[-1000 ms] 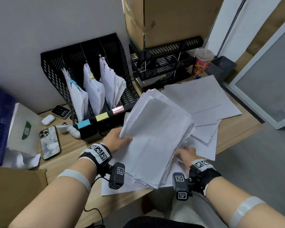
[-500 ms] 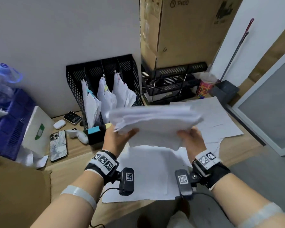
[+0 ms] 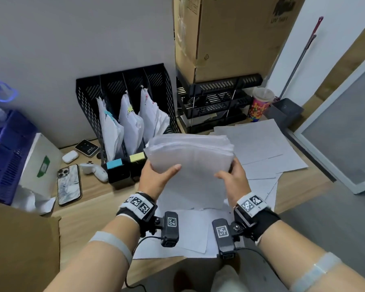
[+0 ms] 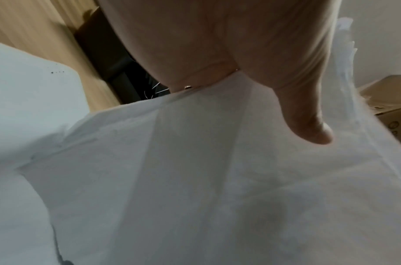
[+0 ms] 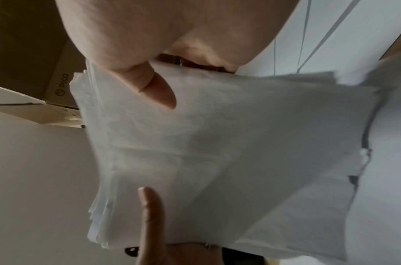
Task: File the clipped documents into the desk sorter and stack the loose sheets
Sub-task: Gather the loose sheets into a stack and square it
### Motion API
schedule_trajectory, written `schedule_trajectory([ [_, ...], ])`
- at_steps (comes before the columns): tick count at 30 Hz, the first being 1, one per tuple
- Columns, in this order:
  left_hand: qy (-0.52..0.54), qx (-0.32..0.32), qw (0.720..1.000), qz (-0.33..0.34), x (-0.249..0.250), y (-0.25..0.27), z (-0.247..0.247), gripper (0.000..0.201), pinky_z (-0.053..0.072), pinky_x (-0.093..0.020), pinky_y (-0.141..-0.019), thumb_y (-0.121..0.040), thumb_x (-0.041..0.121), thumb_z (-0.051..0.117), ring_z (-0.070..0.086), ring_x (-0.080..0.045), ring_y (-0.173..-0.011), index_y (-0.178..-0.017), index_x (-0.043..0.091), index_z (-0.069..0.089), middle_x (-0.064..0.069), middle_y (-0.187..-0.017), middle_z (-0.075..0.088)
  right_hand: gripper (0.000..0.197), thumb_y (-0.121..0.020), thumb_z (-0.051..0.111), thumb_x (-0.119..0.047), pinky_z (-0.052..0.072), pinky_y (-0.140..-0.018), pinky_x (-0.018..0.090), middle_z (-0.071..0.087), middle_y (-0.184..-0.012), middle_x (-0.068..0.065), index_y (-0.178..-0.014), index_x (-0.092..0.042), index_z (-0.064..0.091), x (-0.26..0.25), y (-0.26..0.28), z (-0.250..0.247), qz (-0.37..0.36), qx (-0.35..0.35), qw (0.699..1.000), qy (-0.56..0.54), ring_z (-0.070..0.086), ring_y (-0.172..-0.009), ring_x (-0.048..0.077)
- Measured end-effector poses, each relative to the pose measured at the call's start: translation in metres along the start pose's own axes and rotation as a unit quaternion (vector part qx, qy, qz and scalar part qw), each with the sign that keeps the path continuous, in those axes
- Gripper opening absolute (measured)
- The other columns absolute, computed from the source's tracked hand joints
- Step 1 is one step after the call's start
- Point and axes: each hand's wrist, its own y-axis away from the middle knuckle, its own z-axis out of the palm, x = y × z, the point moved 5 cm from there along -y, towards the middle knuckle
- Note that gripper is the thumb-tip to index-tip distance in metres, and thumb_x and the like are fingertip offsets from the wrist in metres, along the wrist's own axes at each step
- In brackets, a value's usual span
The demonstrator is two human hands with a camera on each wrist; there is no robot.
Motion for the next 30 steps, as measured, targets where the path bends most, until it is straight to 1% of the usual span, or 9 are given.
schedule_trajectory([
  [3,-0.016,0.007,1.000,0.020,0.005,0.001,0.008,0.040,0.054,-0.053,-0.096,-0.073,0.024,0.087,0.072,-0.021,-0.102,-0.109,0.019,0.071,-0.002,-0.108,0.076,0.052,-0.072,0.059,-0.006,0.053,-0.095,0.048,0.069,-0.104,-0.004,-0.116,-0.035,0.059,-0.011,-0.001,0.003,-0.025,0.009,1.000,0.007,0.066,-0.098,0.016],
  [5,0.009,0.029,0.998,0.050,0.021,0.000,0.012,0.030,0.054,-0.054,-0.096,-0.077,0.020,0.083,0.071,-0.021,-0.099,-0.105,0.018,0.073,-0.003,-0.105,0.077,0.042,-0.083,0.057,-0.002,0.053,-0.088,0.034,0.070,-0.096,-0.013,-0.108,-0.036,0.059,-0.030,0.000,0.007,-0.068,0.000,0.998,0.010,0.065,-0.086,0.006],
  [10,0.050,0.043,0.995,0.077,0.046,-0.006,0.012,0.034,0.056,-0.049,-0.094,-0.076,0.026,0.084,0.071,-0.025,-0.104,-0.107,0.018,0.072,-0.004,-0.108,0.076,0.031,-0.087,0.059,-0.004,0.052,-0.081,0.024,0.068,-0.103,0.002,-0.112,-0.020,0.050,-0.053,0.003,0.002,-0.137,0.012,0.990,-0.016,0.064,-0.092,0.013],
  [14,-0.010,0.025,0.999,0.032,0.014,-0.006,0.004,0.068,0.053,-0.051,-0.099,-0.066,0.039,0.090,0.068,-0.023,-0.109,-0.122,0.017,0.058,-0.006,-0.117,0.071,0.043,-0.079,0.062,-0.004,0.049,-0.084,0.032,0.067,-0.102,-0.002,-0.117,-0.020,0.049,-0.010,-0.001,-0.008,-0.051,0.032,0.998,-0.015,0.063,-0.090,0.010],
  [18,-0.072,-0.042,0.996,0.034,-0.005,-0.005,0.015,0.060,0.054,-0.043,-0.100,-0.072,0.025,0.088,0.067,-0.024,-0.113,-0.124,0.011,0.062,-0.005,-0.118,0.072,0.040,-0.070,0.063,-0.008,0.050,-0.085,0.036,0.069,-0.094,-0.002,-0.109,-0.017,0.062,0.015,-0.013,-0.011,0.014,0.044,0.999,-0.007,0.065,-0.093,0.020],
  [20,-0.055,-0.041,0.997,0.033,-0.008,-0.003,0.021,0.056,0.054,-0.041,-0.100,-0.073,0.020,0.087,0.069,-0.020,-0.111,-0.123,0.012,0.063,-0.004,-0.116,0.073,0.046,-0.064,0.063,-0.012,0.051,-0.087,0.038,0.071,-0.097,0.002,-0.110,-0.014,0.065,0.018,-0.016,-0.012,0.030,0.051,0.998,-0.009,0.066,-0.097,0.024],
  [23,-0.035,-0.014,0.999,0.029,-0.012,-0.012,0.020,0.071,0.053,-0.039,-0.100,-0.069,0.023,0.090,0.066,-0.016,-0.114,-0.130,0.017,0.054,-0.002,-0.122,0.069,0.054,-0.062,0.058,-0.010,0.051,-0.083,0.035,0.069,-0.098,0.001,-0.116,-0.016,0.061,0.015,-0.021,-0.015,0.020,0.050,0.998,-0.013,0.064,-0.093,0.019],
  [27,-0.043,-0.026,0.999,0.008,-0.022,-0.015,0.028,0.080,0.052,-0.028,-0.099,-0.067,0.018,0.090,0.064,-0.007,-0.115,-0.134,0.019,0.047,0.004,-0.124,0.066,0.036,-0.072,0.063,-0.002,0.048,-0.080,0.034,0.068,-0.094,0.006,-0.108,-0.009,0.063,0.024,-0.021,-0.016,0.063,0.034,0.997,0.023,0.062,-0.091,0.025],
  [30,-0.052,-0.025,0.998,-0.005,-0.036,-0.012,0.029,0.070,0.052,-0.030,-0.098,-0.072,0.019,0.087,0.065,-0.012,-0.114,-0.131,0.016,0.050,0.001,-0.123,0.068,0.018,-0.082,0.062,-0.002,0.045,-0.079,0.033,0.066,-0.094,0.010,-0.099,-0.010,0.062,0.031,-0.021,-0.018,0.099,0.020,0.992,0.076,0.060,-0.090,0.027],
])
